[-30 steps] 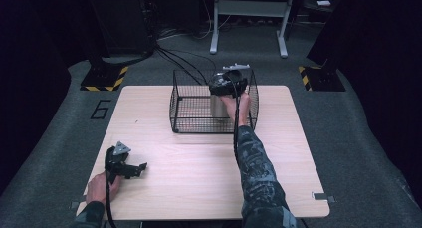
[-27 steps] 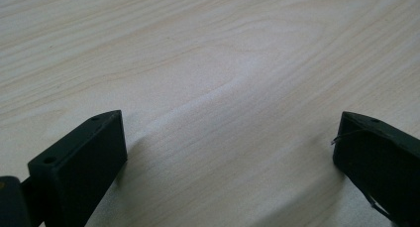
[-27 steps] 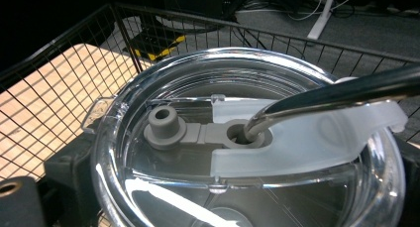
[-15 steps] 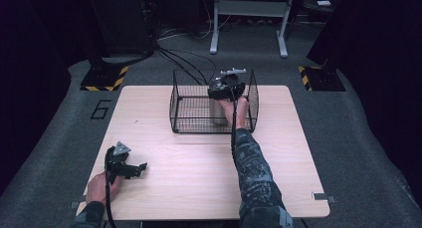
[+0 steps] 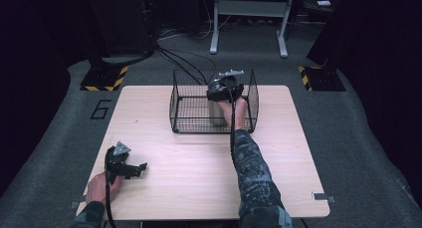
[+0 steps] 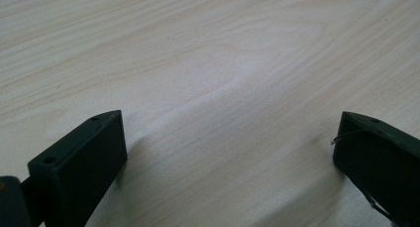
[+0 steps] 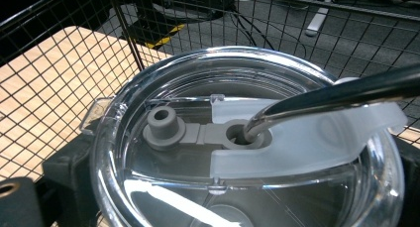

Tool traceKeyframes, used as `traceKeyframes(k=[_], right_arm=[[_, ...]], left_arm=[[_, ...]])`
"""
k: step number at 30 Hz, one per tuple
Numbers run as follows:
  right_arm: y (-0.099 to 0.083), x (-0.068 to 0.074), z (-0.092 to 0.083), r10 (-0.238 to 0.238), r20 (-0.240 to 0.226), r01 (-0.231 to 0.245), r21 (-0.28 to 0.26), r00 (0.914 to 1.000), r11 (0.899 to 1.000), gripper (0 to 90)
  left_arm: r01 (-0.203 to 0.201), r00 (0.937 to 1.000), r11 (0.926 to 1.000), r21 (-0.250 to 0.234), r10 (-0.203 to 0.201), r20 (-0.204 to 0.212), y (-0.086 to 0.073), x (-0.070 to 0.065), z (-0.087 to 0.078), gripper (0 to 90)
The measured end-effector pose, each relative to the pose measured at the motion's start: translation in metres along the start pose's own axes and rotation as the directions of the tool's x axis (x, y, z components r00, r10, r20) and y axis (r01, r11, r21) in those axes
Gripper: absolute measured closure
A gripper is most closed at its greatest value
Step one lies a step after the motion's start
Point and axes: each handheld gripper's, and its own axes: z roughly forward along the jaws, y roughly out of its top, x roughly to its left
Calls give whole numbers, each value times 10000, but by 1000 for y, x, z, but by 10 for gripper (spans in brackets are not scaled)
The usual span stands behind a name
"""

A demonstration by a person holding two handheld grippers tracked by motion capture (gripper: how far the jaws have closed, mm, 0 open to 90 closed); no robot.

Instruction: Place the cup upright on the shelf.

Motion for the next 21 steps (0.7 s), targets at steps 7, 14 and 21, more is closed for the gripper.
traceKeyframes(k=[7,14,21], right_arm=[[-10,-3,-7,-242,-185,242,-28,9995,9997,36],[-12,-1,-10,-604,-277,605,32,9978,9982,35],[-11,0,-11,-662,-259,665,109,9975,9977,33]], left_arm=[[-2,10000,10000,7,2,-1,0,0,0,0],[-1,10000,10000,1,1,-1,0,0,0,0],[-3,10000,10000,5,3,0,0,0,0,0]])
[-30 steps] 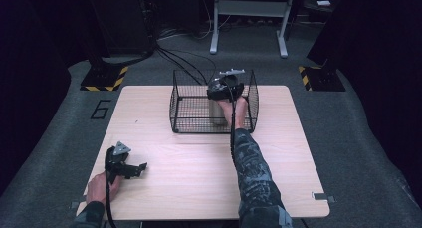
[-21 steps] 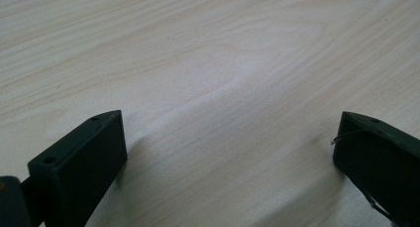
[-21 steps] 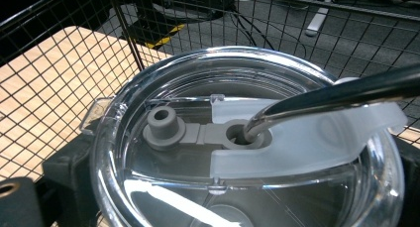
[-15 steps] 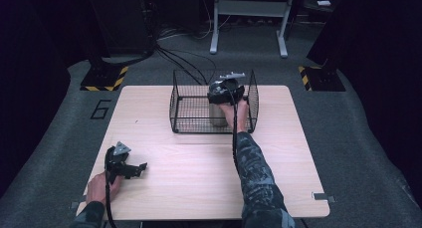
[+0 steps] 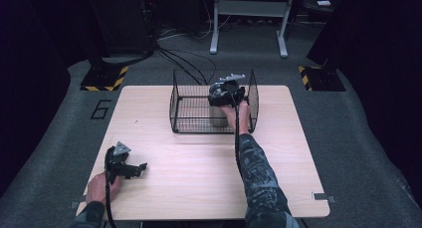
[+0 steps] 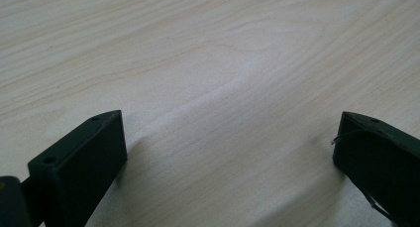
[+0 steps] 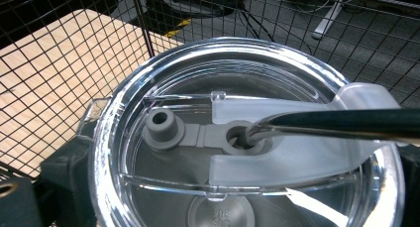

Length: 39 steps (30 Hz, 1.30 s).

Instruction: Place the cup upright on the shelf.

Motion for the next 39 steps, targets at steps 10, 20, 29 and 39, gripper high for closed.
traceKeyframes(k=[10,20,29,39], right_arm=[[5,1,-5,8,-237,2,446,9997,9990,0],[9,-3,-34,-20,-423,49,700,9991,9975,0],[5,-8,-75,-34,-657,63,447,9978,9990,0],[-5,0,-120,-661,-1110,709,394,9916,9967,0]], left_arm=[[-1,10000,10000,-3,1,3,0,0,0,0],[47,10000,10000,-8,-47,-14,0,0,0,0],[-35,10000,10000,9,35,-34,0,0,0,0],[-23,10000,10000,-18,22,-37,0,0,0,0]])
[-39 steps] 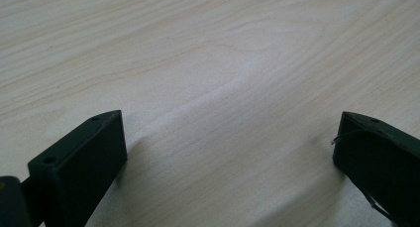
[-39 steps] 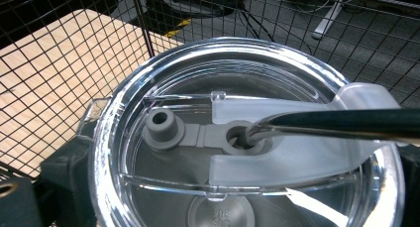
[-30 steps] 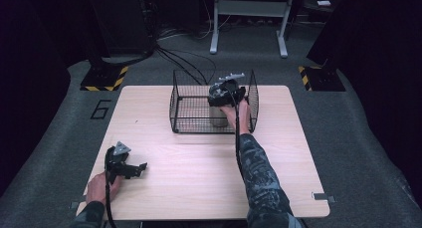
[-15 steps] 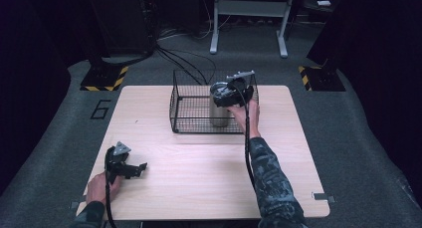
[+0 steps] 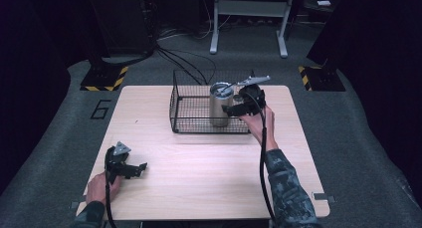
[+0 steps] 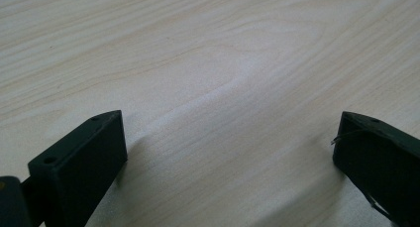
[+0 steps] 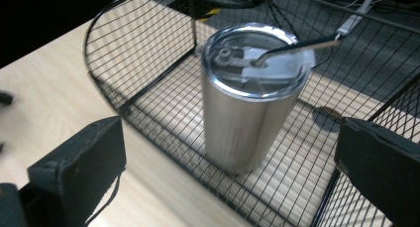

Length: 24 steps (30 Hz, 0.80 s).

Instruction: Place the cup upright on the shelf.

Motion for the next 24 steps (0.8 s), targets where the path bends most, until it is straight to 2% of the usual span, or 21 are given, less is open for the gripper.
traceKeyframes(k=[6,12,24], right_arm=[[-11,7,-16,-449,-43,450,77,9990,9990,0],[-27,9,-33,-410,36,409,131,9992,9991,0],[-75,1,-68,-383,705,371,186,9968,9991,0]], left_arm=[[64,10000,10000,-7,-64,25,0,0,0,0],[60,10000,10000,-9,-60,24,0,0,0,0],[30,10000,10000,-5,-30,37,0,0,0,0]])
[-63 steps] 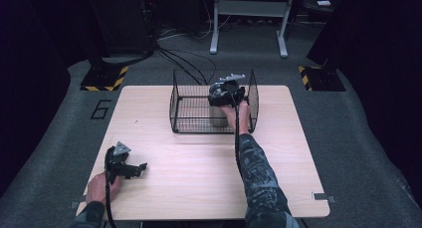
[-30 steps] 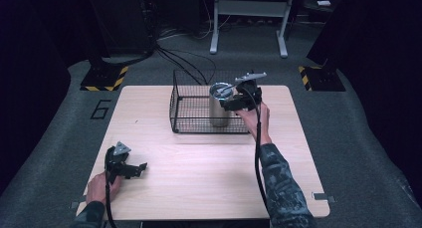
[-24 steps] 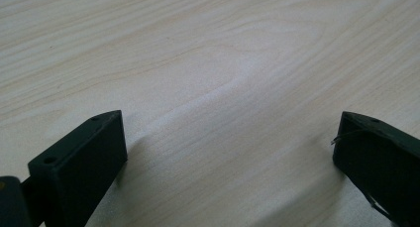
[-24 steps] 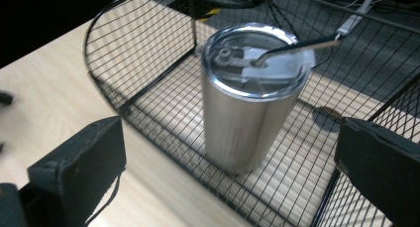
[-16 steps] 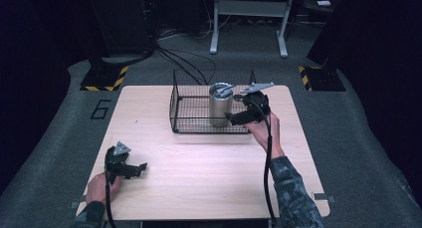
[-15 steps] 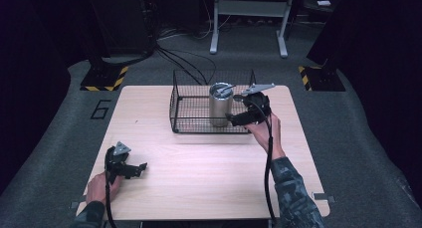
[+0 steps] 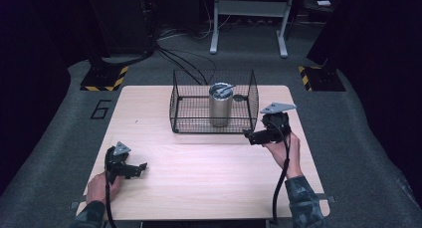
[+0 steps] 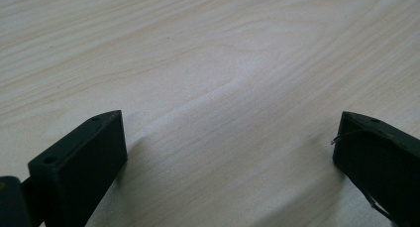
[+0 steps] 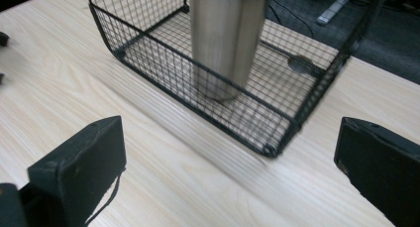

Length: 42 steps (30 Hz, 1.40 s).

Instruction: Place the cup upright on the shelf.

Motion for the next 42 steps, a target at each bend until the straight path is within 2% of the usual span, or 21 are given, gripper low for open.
traceKeyframes(k=[8,15,16,22,28,29,30,32,33,36,40,42], right_arm=[[-42,-4,-10,400,390,-406,157,9984,9991,0],[-85,-12,-12,1197,615,-1221,363,9909,9919,0],[-90,-13,-11,1126,657,-1151,356,9915,9927,0],[-138,-20,-8,2025,1019,-2095,636,9740,9757,0],[-179,-26,1,2391,1538,-2572,1110,9587,9599,0],[-184,-27,2,2409,1587,-2588,1036,9575,9604,0],[-188,-27,3,2482,1751,-2683,1022,9528,9579,0],[-195,-29,4,2479,1767,-2686,1048,9525,9575,0],[-198,-29,5,2577,1843,-2791,1015,9485,9549,0],[-205,-30,7,2581,1831,-2813,1144,9486,9528,0],[-207,-28,7,2442,1940,-2681,1083,9501,9573,0],[-208,-26,8,2265,2084,-2494,910,9515,9641,0]], left_arm=[[-9,10000,10000,8,9,-11,0,0,0,0],[-13,10000,10000,19,13,-12,0,0,0,0],[-11,10000,10000,28,11,11,0,0,0,0],[-9,10000,10000,15,9,-15,0,0,0,0],[-2,10000,10000,11,2,-13,0,0,0,1],[-6,10000,10000,16,6,-15,0,0,0,1],[43,10000,10000,0,-43,-30,0,0,0,0],[-6,10000,10000,16,6,-15,0,0,0,0],[11,10000,10000,-1,-11,-7,0,0,0,0],[52,10000,10000,15,-52,-31,0,0,0,0],[-8,10000,10000,13,8,-17,0,0,0,0],[56,10000,10000,48,-56,-18,0,-1,0,0]])
